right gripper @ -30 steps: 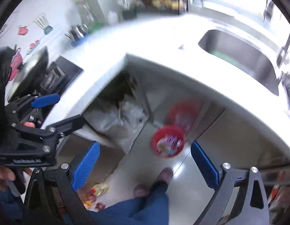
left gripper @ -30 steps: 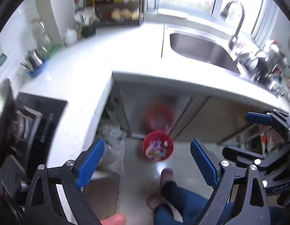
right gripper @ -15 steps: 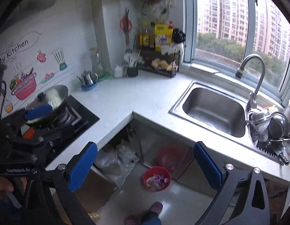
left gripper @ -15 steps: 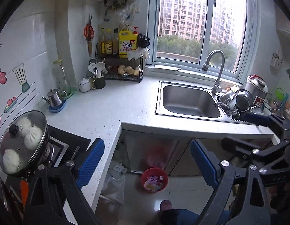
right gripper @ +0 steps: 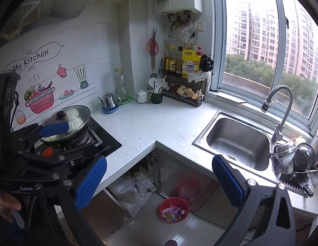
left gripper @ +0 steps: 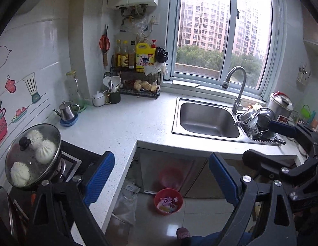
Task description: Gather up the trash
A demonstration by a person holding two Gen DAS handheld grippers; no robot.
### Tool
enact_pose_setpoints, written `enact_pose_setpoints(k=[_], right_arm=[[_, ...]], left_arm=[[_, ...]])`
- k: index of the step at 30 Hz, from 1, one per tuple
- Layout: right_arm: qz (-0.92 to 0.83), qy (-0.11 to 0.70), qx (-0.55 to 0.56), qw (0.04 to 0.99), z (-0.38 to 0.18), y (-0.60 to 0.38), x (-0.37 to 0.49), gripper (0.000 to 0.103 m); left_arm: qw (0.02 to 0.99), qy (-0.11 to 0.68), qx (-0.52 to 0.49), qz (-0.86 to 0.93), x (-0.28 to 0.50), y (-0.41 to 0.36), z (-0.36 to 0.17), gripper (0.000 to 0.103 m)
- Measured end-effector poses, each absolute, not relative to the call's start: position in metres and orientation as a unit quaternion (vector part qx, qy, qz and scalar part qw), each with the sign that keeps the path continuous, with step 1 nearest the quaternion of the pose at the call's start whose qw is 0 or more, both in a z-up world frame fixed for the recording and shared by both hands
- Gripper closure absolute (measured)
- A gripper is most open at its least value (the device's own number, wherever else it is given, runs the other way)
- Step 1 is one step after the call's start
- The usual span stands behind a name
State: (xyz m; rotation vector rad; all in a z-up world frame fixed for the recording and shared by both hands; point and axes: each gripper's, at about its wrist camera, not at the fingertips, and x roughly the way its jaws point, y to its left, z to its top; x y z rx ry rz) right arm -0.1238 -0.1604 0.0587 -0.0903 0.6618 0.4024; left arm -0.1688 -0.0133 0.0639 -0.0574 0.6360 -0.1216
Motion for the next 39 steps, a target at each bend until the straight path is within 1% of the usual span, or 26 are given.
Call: enact_pose_setpoints(k=[21,28,32,39], right_arm=[[0.197,0.338,-0.04,0.92,0.059,-0.17,-0.133,0.001],[0.192,0.342,-0.04,0.919,0.06,-0.173,-0.135,0.001],[0.187,0.34,-0.037,0.921,0.06,-0.174,-0.138,0.001],[0.177,0.34,-0.027,0.923,0.057,-0.18,-0.136,0.001]], left_arm=[[0.947,0.318,-0.003,-0.046,-0.18,-0.026,0.063,0.011],[0.947,0.317,-0.032,-0.048,-0.183,-0.023,0.064,0.011],[0.949,0.313,-0.013,-0.032,-0.188,-0.024,0.065,0.011],[0.949,0.312,-0.012,-0.036,-0.19,-0.026,0.064,0.011]])
